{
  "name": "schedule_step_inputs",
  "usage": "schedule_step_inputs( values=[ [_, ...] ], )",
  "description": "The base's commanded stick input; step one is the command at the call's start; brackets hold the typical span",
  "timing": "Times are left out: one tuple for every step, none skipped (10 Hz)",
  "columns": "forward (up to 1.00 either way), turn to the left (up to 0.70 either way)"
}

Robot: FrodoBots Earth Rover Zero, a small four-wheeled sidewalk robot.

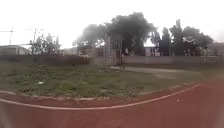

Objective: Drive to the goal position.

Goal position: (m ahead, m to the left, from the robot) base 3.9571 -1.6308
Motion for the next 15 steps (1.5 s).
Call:
schedule_step_inputs(
  values=[
    [0.7, 0.0],
    [0.7, 0.0],
    [0.7, 0.0],
    [0.7, 0.0],
    [0.7, 0.0],
    [0.7, 0.0],
    [0.7, 0.0],
    [0.7, 0.0],
    [0.38, 0.0],
    [0.0, 0.0],
    [0.0, 0.0],
    [0.0, 0.0],
    [0.0, 0.0],
    [0.0, 0.0],
    [0.0, 0.0]
  ],
)
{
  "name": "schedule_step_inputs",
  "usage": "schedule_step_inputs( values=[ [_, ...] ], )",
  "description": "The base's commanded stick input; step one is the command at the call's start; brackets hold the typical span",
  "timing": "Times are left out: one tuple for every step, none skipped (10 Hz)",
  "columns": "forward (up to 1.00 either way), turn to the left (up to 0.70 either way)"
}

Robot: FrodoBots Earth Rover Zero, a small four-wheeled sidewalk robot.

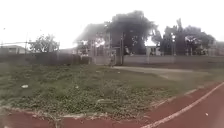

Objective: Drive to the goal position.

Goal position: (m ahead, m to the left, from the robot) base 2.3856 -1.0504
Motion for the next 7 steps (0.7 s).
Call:
schedule_step_inputs(
  values=[
    [0.0, 0.0],
    [0.0, 0.0],
    [0.0, 0.0],
    [0.0, -0.05],
    [0.0, -0.28],
    [0.0, -0.51],
    [0.0, -0.7]
  ],
)
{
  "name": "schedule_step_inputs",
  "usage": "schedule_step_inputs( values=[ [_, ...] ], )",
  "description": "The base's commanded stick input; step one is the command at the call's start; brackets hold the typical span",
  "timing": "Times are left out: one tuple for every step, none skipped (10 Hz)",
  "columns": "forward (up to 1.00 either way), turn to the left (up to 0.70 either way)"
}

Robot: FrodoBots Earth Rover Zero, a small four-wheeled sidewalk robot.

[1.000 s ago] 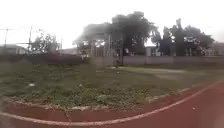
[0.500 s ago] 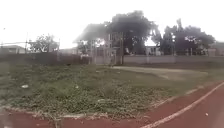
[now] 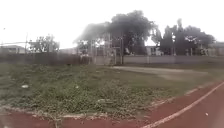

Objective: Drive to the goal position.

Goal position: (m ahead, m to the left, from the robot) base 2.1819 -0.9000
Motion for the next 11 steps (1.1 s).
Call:
schedule_step_inputs(
  values=[
    [0.0, -0.7],
    [0.0, -0.7],
    [0.0, -0.7],
    [0.0, -0.7],
    [0.0, -0.7],
    [0.0, -0.7],
    [0.0, -0.7],
    [0.0, -0.7],
    [0.0, -0.7],
    [0.0, -0.7],
    [0.0, -0.7]
  ],
)
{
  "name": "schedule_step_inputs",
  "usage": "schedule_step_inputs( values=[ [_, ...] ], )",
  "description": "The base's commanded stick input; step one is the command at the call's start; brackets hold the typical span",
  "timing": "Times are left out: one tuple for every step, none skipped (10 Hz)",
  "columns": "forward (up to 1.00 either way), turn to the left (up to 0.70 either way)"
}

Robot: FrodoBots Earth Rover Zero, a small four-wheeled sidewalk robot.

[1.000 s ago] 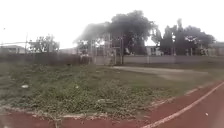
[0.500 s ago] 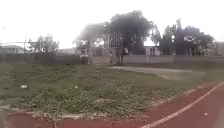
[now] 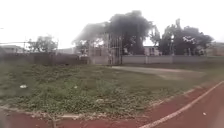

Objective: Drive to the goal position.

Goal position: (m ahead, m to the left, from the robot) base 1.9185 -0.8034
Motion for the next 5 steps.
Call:
schedule_step_inputs(
  values=[
    [0.0, -0.7],
    [0.0, -0.7],
    [0.0, -0.7],
    [0.0, -0.7],
    [0.0, -0.7]
  ],
)
